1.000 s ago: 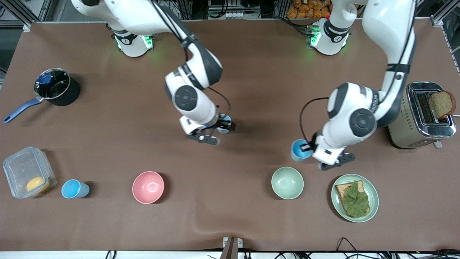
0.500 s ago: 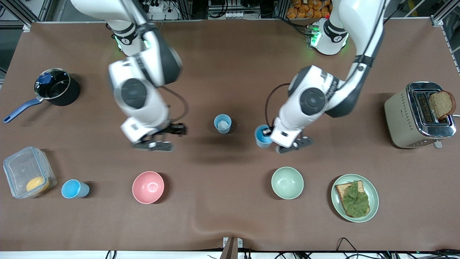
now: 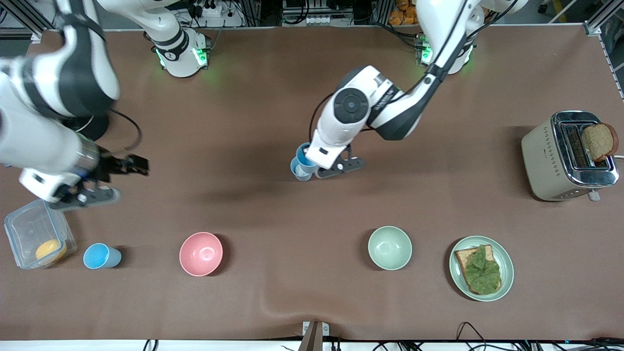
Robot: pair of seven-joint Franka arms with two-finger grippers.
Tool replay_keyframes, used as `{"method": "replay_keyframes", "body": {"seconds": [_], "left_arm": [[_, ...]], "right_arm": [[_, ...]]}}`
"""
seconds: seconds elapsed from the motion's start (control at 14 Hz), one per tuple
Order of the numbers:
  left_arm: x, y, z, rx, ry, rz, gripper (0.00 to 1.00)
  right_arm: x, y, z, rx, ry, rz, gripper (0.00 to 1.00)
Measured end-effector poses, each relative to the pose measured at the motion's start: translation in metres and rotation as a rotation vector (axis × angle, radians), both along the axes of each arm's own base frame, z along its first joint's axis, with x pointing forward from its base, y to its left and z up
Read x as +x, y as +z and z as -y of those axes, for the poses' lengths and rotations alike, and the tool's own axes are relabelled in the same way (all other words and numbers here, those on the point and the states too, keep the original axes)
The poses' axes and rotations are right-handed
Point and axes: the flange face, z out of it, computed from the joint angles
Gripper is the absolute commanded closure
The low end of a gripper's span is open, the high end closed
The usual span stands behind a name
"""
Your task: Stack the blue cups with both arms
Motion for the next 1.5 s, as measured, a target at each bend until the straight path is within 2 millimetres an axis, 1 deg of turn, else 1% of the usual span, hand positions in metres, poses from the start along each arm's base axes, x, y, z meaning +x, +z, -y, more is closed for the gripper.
{"method": "replay_keyframes", "body": {"seconds": [0.14, 0.21, 0.36, 0.5, 0.64, 0.71, 0.86, 0.93, 1.0, 1.07, 1.14, 1.21, 1.29, 1.36, 1.43, 1.5], "left_arm": [[-0.007, -0.019, 0.009, 0.013, -0.015, -0.022, 1.0], [-0.009, -0.029, 0.011, 0.021, -0.019, -0.035, 1.0], [-0.01, -0.042, 0.013, 0.026, -0.021, -0.046, 1.0], [-0.009, -0.042, 0.015, 0.022, -0.02, -0.043, 1.0], [-0.006, -0.035, 0.017, 0.012, -0.018, -0.033, 1.0], [-0.005, -0.033, 0.017, 0.007, -0.017, -0.028, 1.0], [-0.001, -0.036, 0.018, -0.008, -0.008, -0.011, 1.0], [0.0, -0.041, 0.019, -0.015, -0.004, -0.006, 0.86], [0.001, -0.047, 0.02, -0.017, -0.002, -0.006, 0.06], [0.001, -0.052, 0.02, -0.018, 0.0, -0.006, 0.0], [0.002, -0.053, 0.02, -0.019, 0.002, -0.005, 0.0], [0.004, -0.05, 0.02, -0.023, 0.004, 0.001, 0.0], [0.008, -0.043, 0.02, -0.031, 0.008, 0.012, 0.0], [0.015, -0.032, 0.016, -0.032, 0.016, 0.024, 0.0], [0.024, -0.017, 0.005, -0.013, 0.026, 0.032, 0.0], [0.038, 0.002, -0.014, 0.021, 0.035, 0.046, 0.0]], "right_arm": [[-0.015, 0.03, 0.007, 0.009, 0.002, 0.012, 0.0], [-0.019, 0.039, 0.009, 0.012, -0.001, 0.019, 0.0], [-0.022, 0.047, 0.018, 0.015, -0.014, 0.032, 0.0], [-0.022, 0.052, 0.036, 0.022, -0.039, 0.041, 0.0], [-0.026, 0.061, 0.049, 0.031, -0.057, 0.056, 0.0], [-0.031, 0.068, 0.053, 0.035, -0.061, 0.067, 0.0], [-0.049, 0.081, 0.052, 0.036, -0.056, 0.081, 0.0], [-0.06, 0.084, 0.052, 0.033, -0.055, 0.093, 0.0], [-0.069, 0.089, 0.054, 0.029, -0.056, 0.108, 0.0], [-0.077, 0.094, 0.055, 0.028, -0.059, 0.12, 0.0], [-0.084, 0.097, 0.057, 0.027, -0.067, 0.123, 0.0], [-0.088, 0.096, 0.058, 0.026, -0.082, 0.12, 0.0], [-0.09, 0.094, 0.058, 0.024, -0.093, 0.115, 0.0], [-0.089, 0.091, 0.057, 0.024, -0.095, 0.114, 0.0], [-0.088, 0.09, 0.055, 0.023, -0.095, 0.119, 0.0], [-0.087, 0.09, 0.054, 0.023, -0.097, 0.123, 0.0]]}}
